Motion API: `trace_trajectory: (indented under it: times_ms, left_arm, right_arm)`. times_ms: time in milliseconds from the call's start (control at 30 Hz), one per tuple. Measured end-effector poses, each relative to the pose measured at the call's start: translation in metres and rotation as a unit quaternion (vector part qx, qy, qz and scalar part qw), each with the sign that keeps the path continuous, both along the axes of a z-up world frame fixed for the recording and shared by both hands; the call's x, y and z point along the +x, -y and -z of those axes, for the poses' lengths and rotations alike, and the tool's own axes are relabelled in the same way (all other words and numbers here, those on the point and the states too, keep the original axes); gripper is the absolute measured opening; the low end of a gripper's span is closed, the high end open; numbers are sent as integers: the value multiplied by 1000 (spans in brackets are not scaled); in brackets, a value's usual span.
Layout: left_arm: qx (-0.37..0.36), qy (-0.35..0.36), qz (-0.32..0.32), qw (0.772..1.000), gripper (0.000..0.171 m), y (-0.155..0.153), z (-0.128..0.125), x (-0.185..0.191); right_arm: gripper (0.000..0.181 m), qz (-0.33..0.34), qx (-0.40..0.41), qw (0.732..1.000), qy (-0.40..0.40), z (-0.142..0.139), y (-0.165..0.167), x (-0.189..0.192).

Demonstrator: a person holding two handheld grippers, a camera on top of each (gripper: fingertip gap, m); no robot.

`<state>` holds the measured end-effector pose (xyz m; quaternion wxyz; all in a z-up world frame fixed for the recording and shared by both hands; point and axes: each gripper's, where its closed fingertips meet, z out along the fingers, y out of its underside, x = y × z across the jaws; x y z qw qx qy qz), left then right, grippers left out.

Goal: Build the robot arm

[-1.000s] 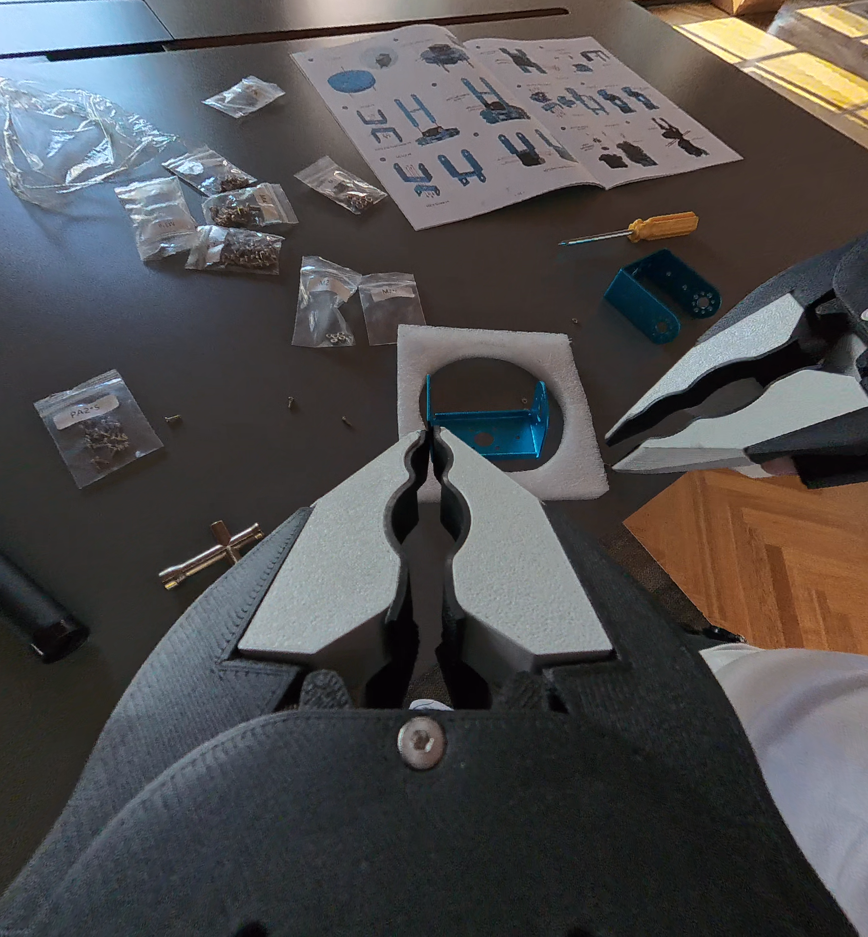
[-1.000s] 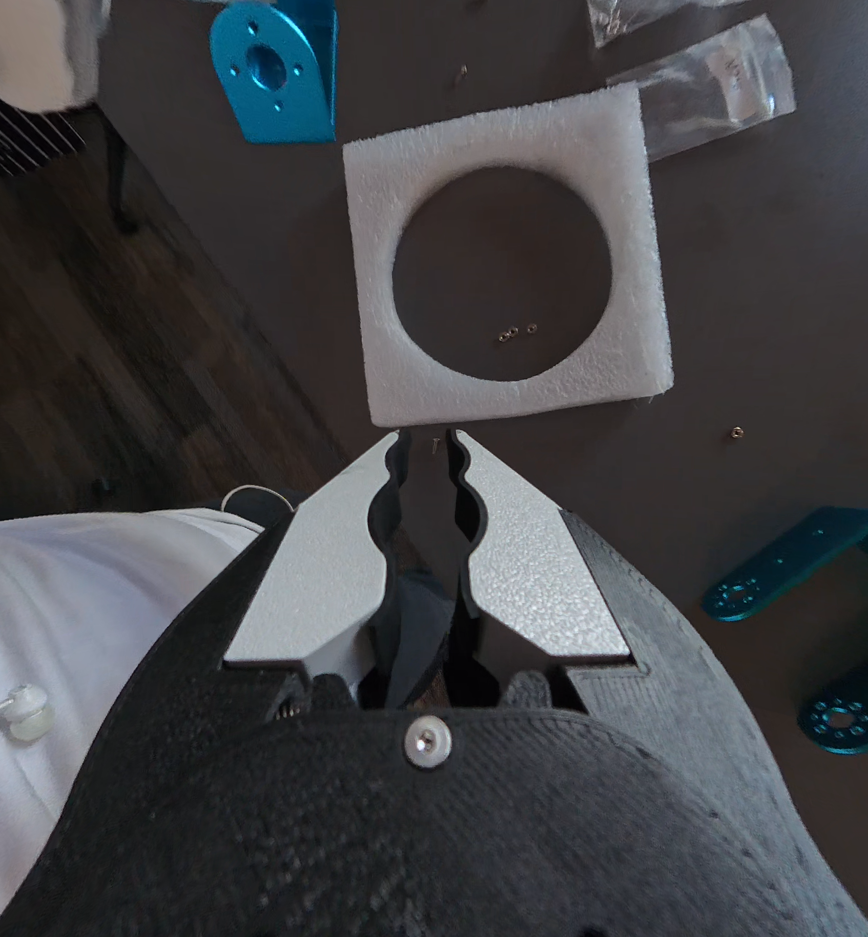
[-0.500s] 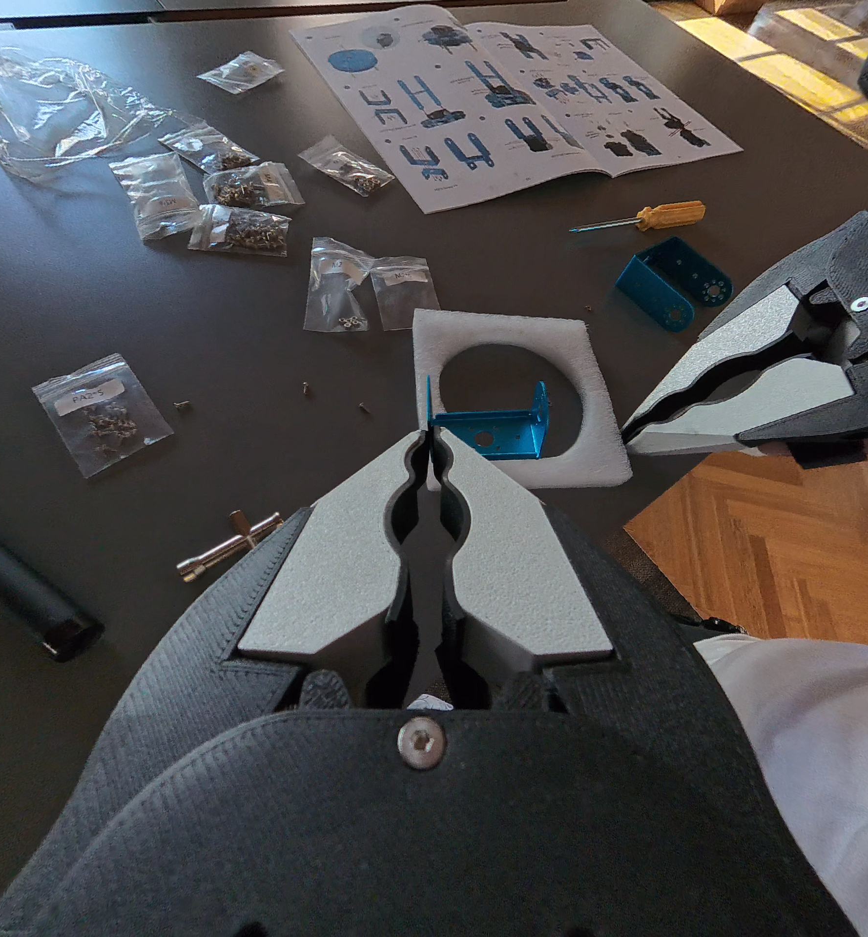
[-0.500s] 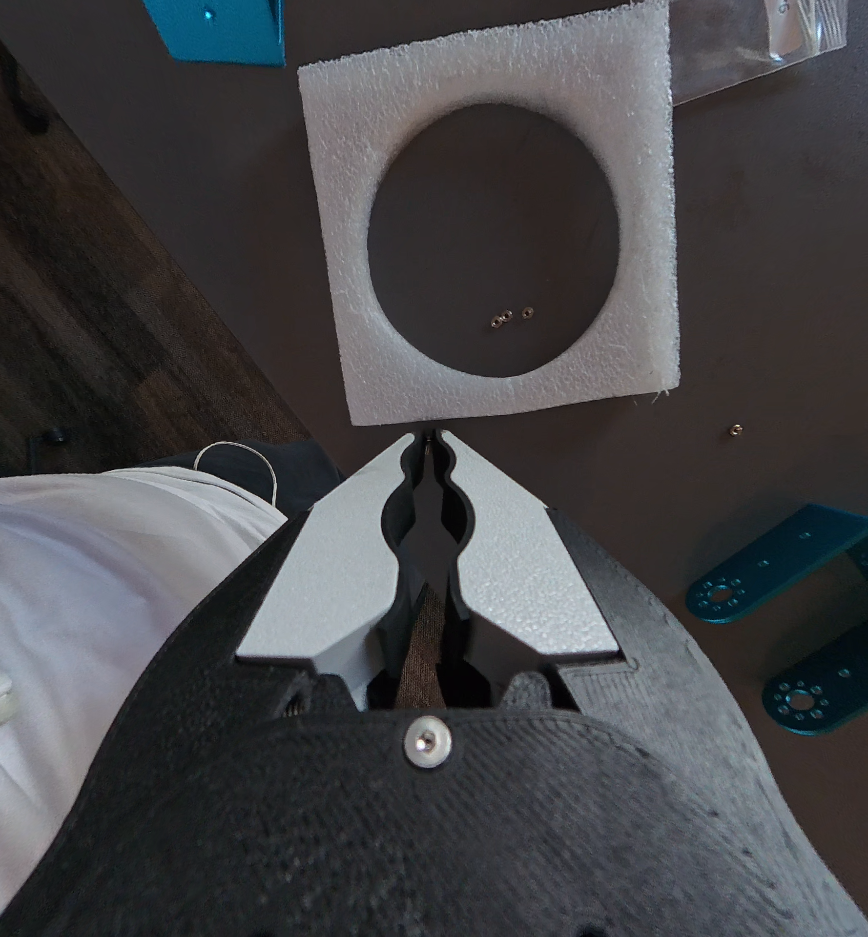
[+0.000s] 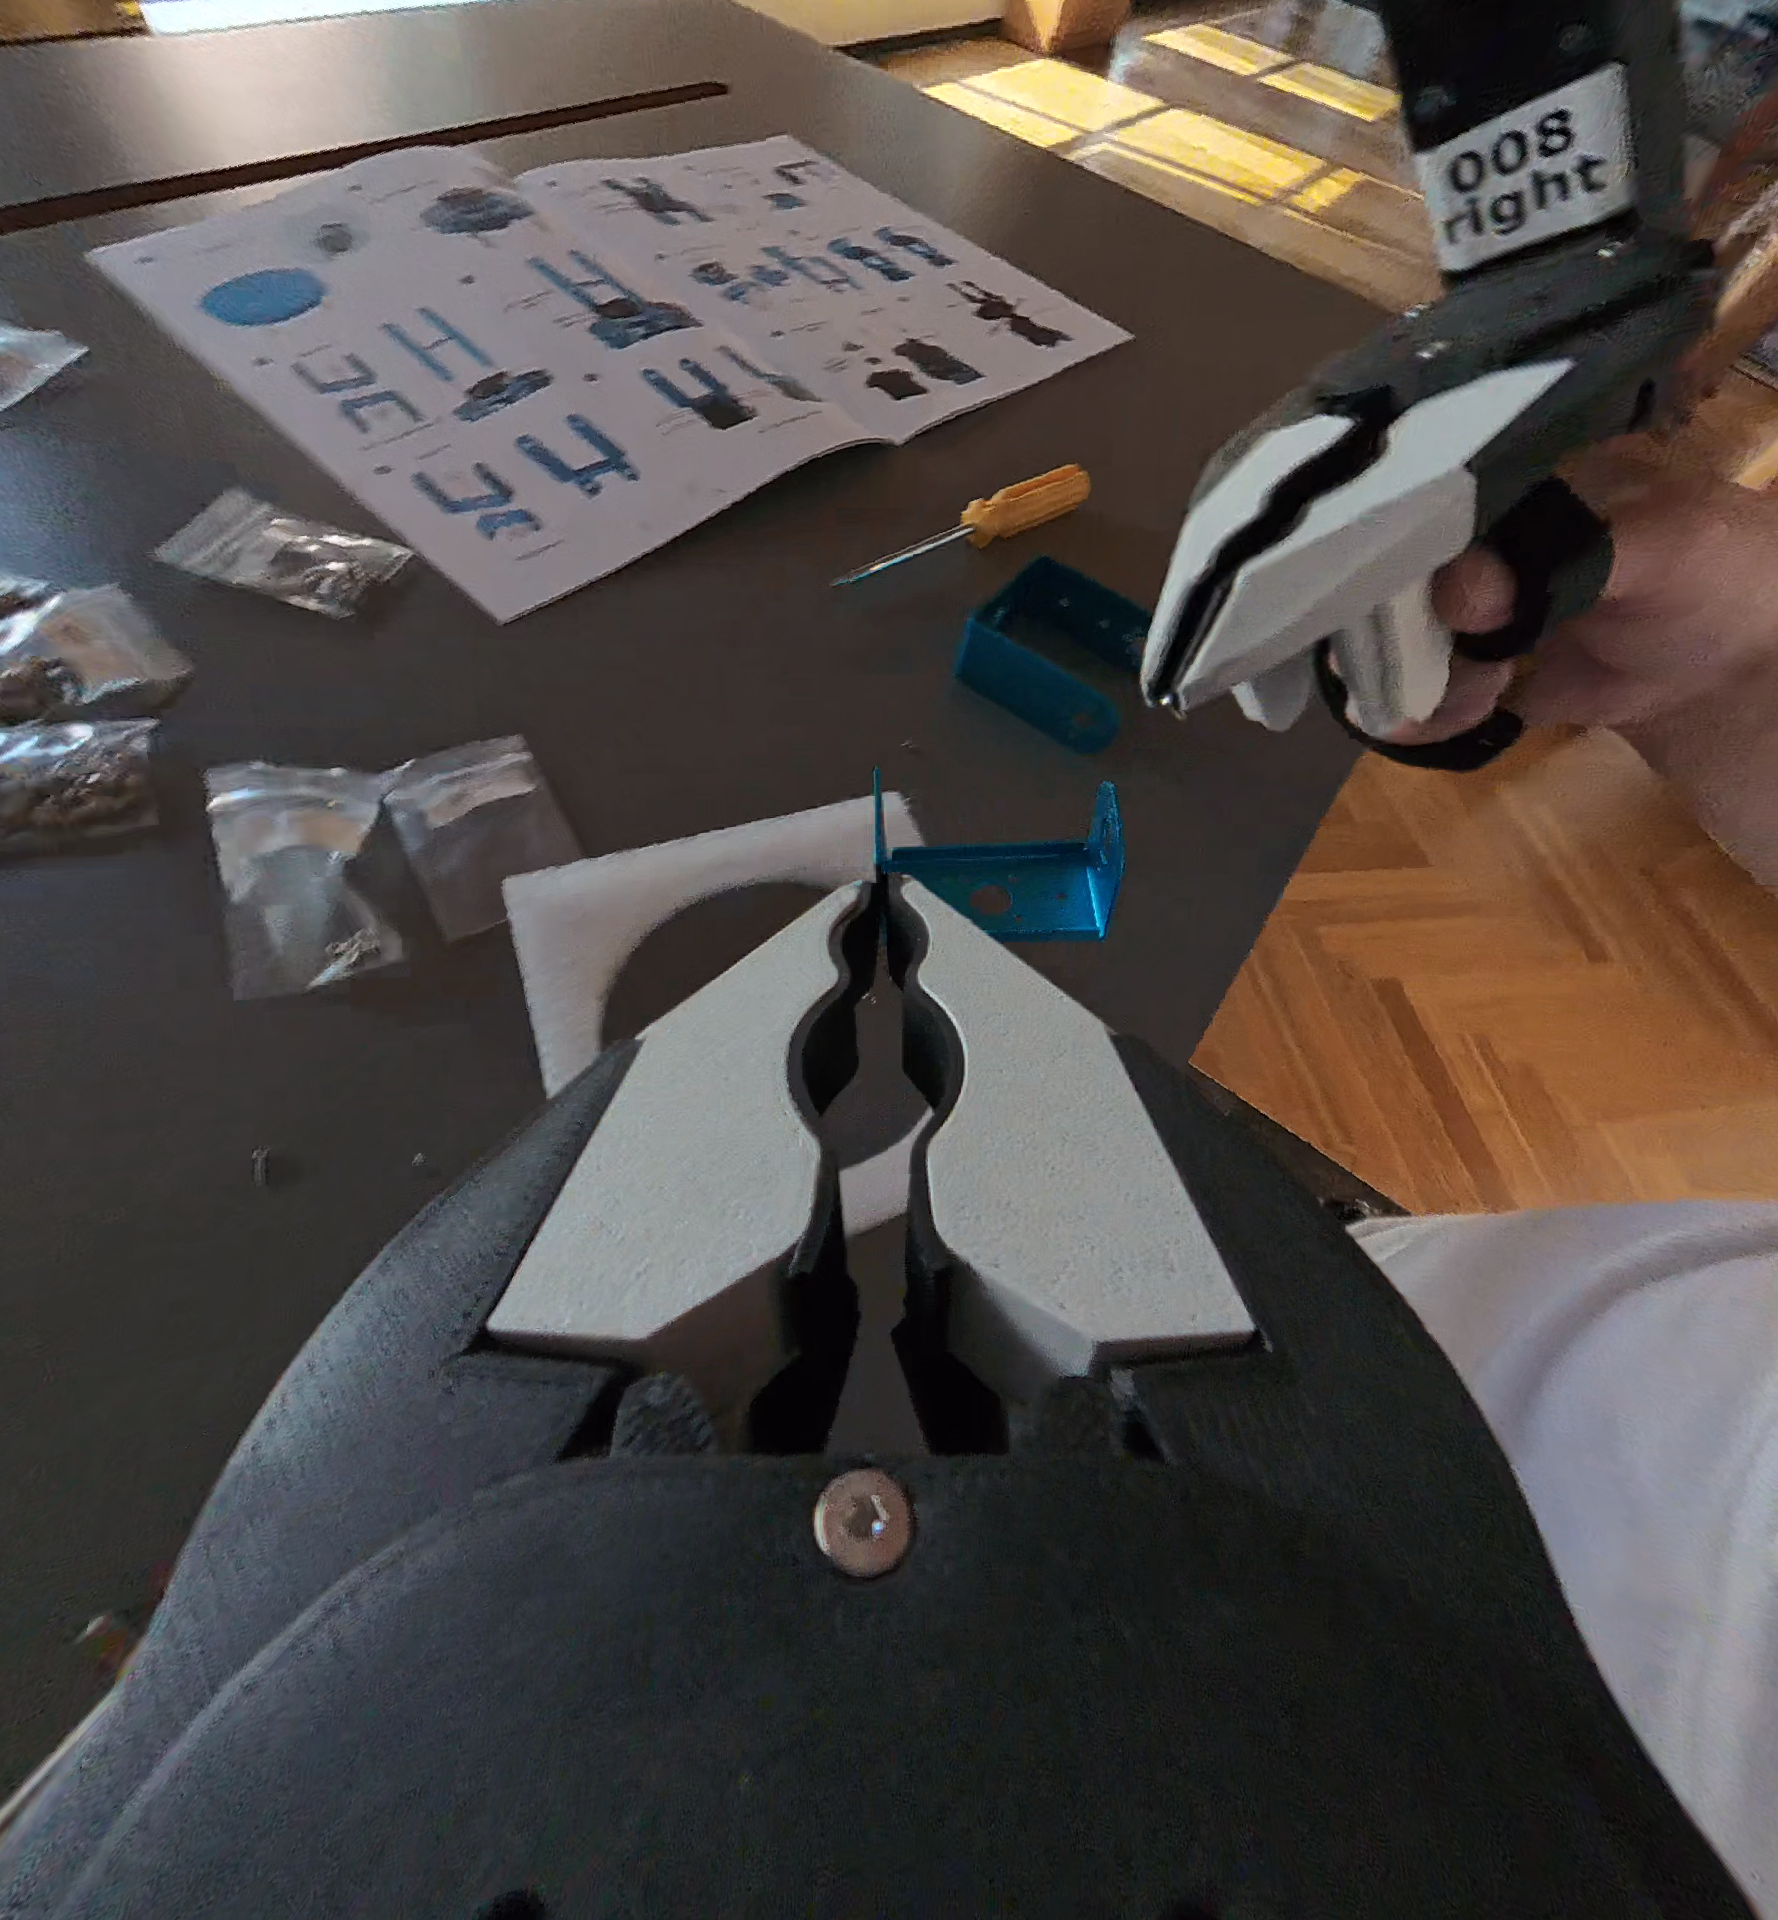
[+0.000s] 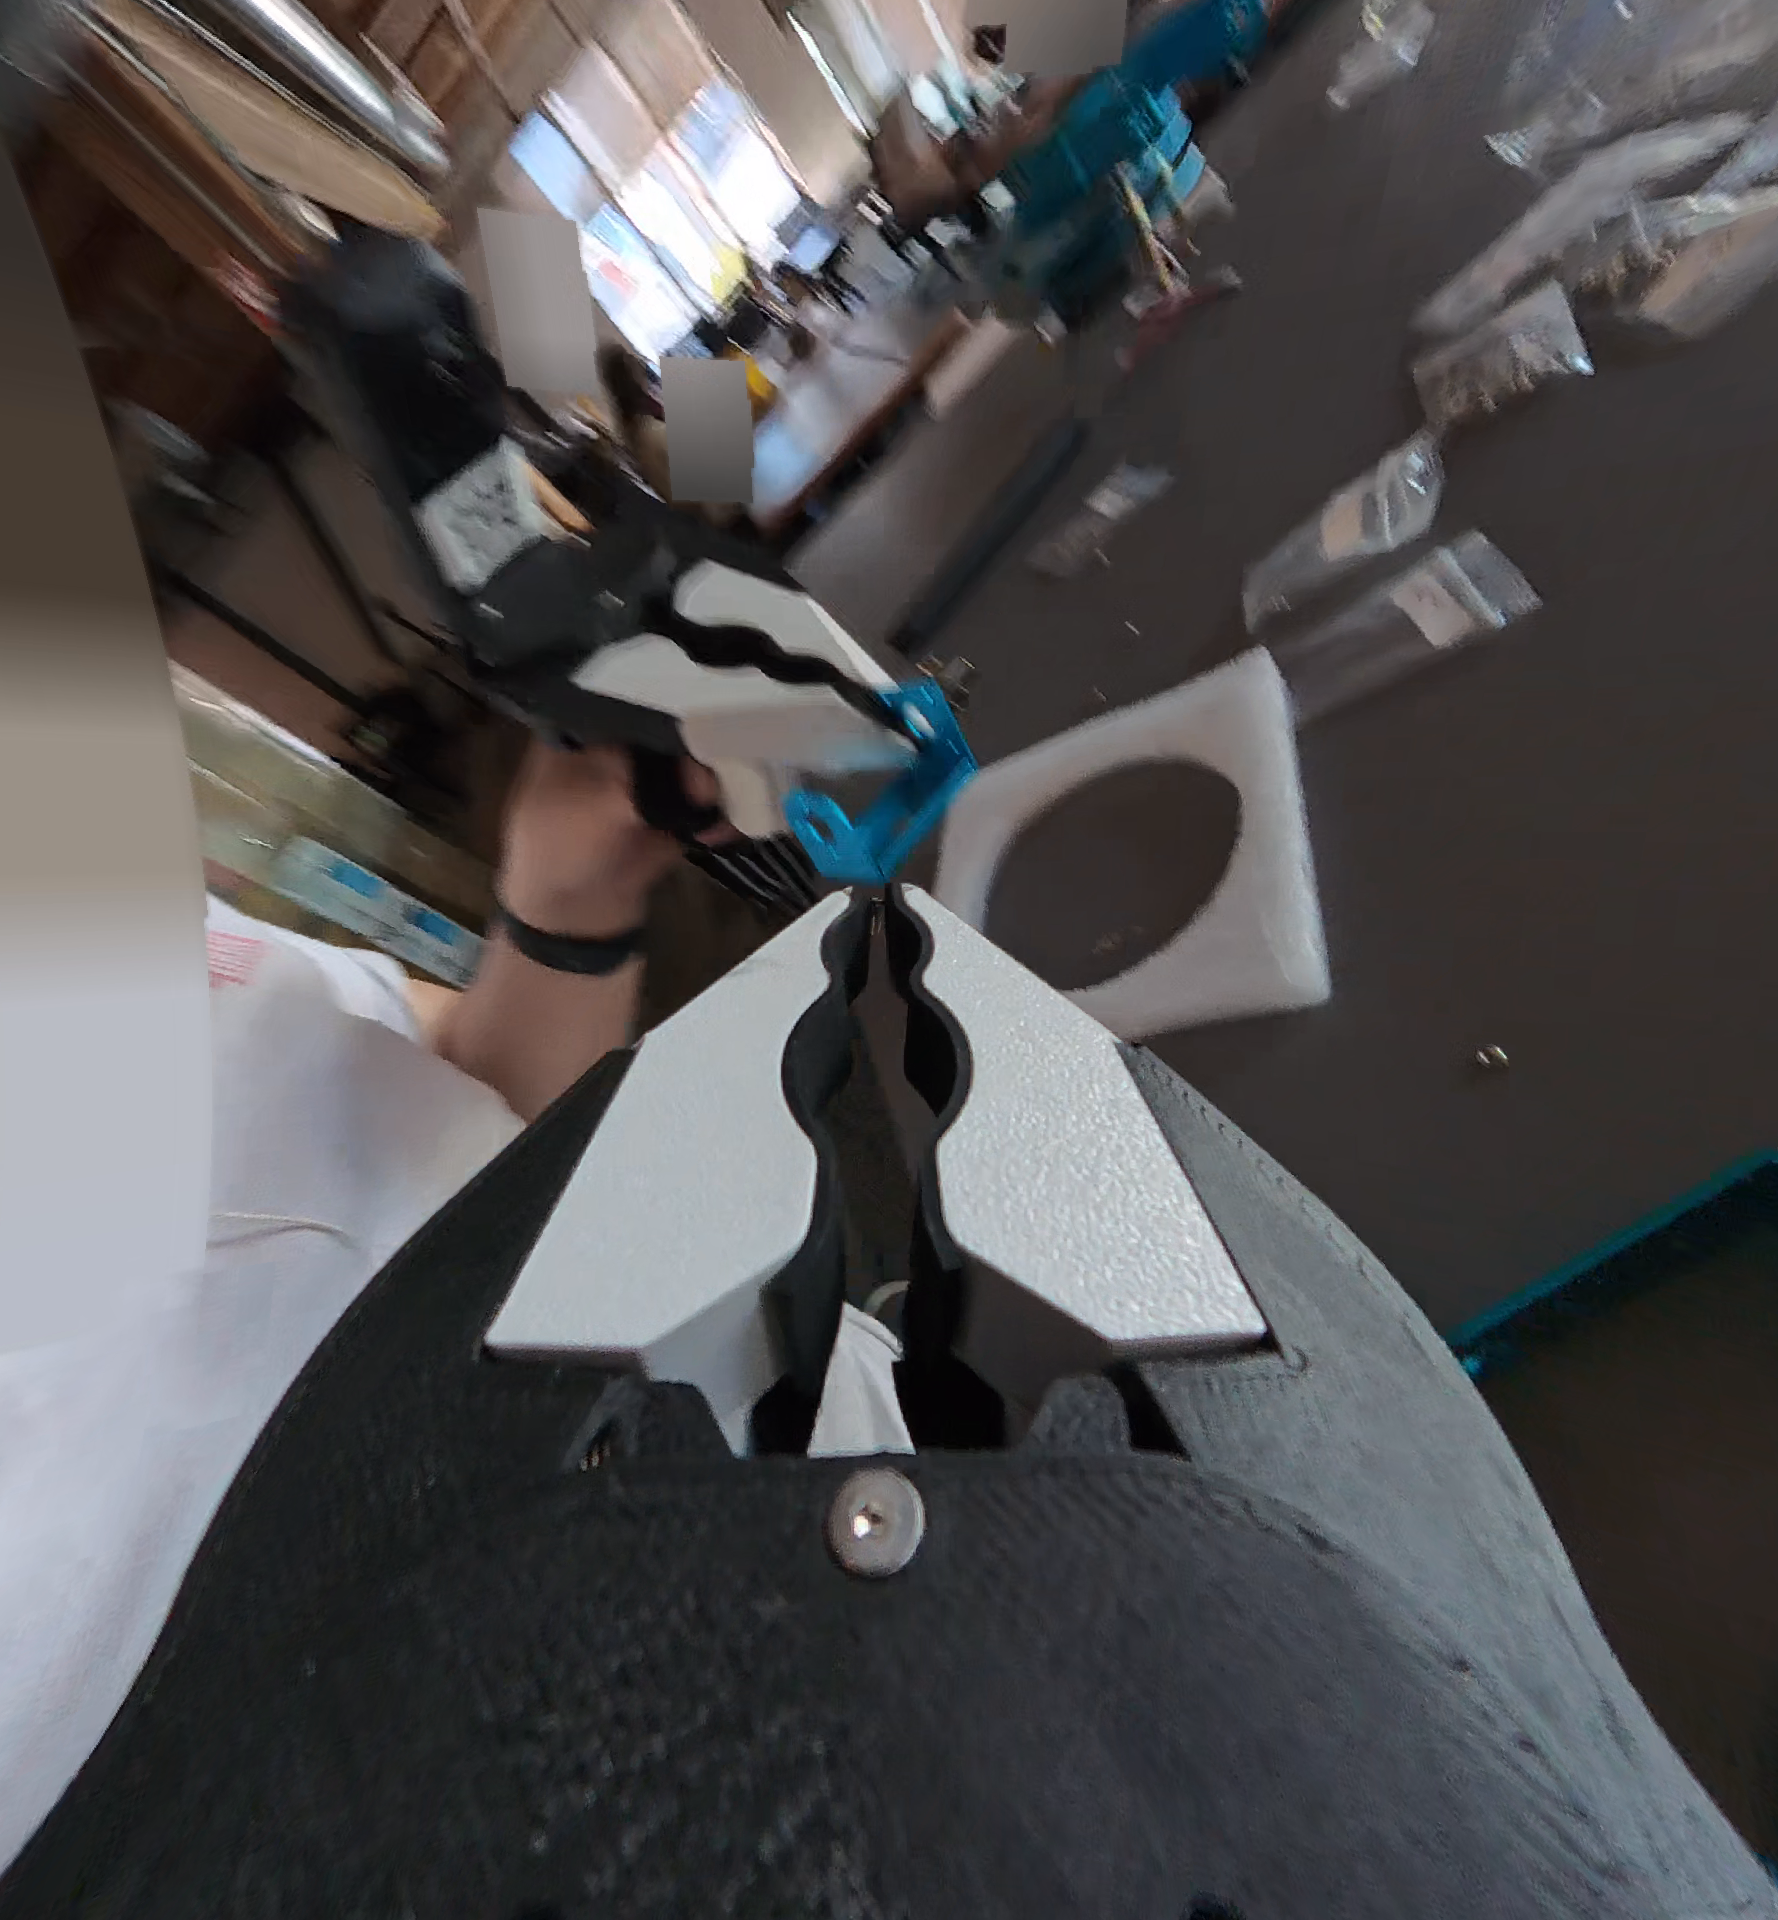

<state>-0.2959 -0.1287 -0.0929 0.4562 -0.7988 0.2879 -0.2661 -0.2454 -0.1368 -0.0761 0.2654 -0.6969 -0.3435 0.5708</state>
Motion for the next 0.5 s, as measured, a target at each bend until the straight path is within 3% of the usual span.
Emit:
trace_trajectory:
  times_ms: [100, 233, 500]
  left_arm:
    - [8, 3, 56, 998, 0, 3, -6, 27]
    - [12, 23, 110, 994, 0, 9, -22, 54]
    - [16, 25, 125, 992, 0, 11, -40, 71]
  right_arm:
    - [0, -31, -14, 997, -69, -21, -1, 7]
    - [0, -81, 10, 992, -101, -37, 3, 7]
    - [1, -180, 99, 977, -49, -37, 19, 8]
